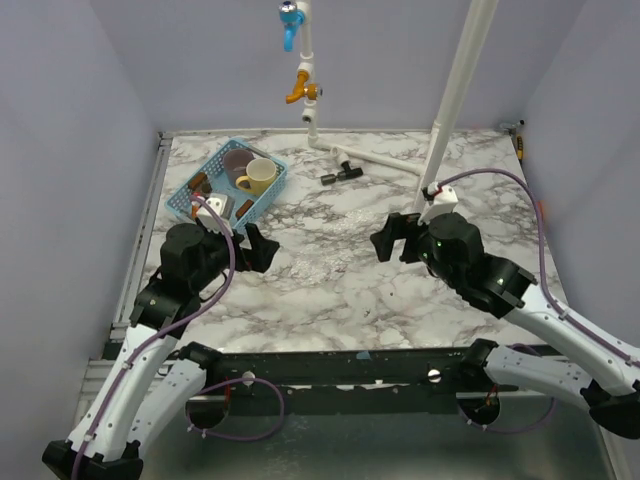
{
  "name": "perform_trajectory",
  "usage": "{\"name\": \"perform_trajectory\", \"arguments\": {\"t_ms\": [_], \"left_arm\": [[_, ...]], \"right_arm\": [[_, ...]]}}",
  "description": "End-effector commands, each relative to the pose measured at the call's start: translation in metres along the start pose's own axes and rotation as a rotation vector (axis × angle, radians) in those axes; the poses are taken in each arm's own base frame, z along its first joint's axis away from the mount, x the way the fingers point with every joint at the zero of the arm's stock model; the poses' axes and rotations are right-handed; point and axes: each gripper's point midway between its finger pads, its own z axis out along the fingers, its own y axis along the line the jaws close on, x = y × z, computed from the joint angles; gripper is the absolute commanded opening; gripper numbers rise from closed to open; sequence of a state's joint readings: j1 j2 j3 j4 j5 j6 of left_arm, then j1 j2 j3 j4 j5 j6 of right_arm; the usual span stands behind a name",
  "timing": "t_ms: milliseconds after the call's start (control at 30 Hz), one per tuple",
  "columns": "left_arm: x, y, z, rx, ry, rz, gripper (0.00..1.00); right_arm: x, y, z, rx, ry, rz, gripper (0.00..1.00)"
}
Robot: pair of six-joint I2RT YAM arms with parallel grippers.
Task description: Prepare toiletry sets of a toothbrush and toothpaste on the tray
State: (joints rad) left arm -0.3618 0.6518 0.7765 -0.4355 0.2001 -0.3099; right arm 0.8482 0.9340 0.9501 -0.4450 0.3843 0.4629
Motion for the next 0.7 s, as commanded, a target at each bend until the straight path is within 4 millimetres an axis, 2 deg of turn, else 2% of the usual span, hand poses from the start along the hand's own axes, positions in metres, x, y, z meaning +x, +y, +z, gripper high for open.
{"name": "perform_trajectory", "arguments": {"t_ms": [0,200,367,433,667], "left_arm": [[-0.002,0.011,-0.006,-0.055,-0.049,0.011,0.99],[-0.003,0.024,-0.011,-0.135,-0.064,-0.004,0.99],[-0.006,0.030,-0.013,-0.173,-0.088,-0.020,0.99],[-0.009,0.037,-0.015,-0.220,-0.100,-0.031,0.99],[-0.011,0.051,-0.022,-0.302,-0.123,-0.054,0.99]], "right_arm": [[-0.013,-0.003,-0.009,-0.013,-0.083,0.018,1.00],[-0.012,0.004,-0.015,-0.066,-0.071,-0.005,1.00],[-0.006,0.015,-0.009,-0.115,-0.027,-0.066,1.00],[0.000,0.019,-0.003,-0.129,0.007,-0.094,1.00],[0.032,0.026,0.038,-0.093,0.132,-0.138,0.98]]}}
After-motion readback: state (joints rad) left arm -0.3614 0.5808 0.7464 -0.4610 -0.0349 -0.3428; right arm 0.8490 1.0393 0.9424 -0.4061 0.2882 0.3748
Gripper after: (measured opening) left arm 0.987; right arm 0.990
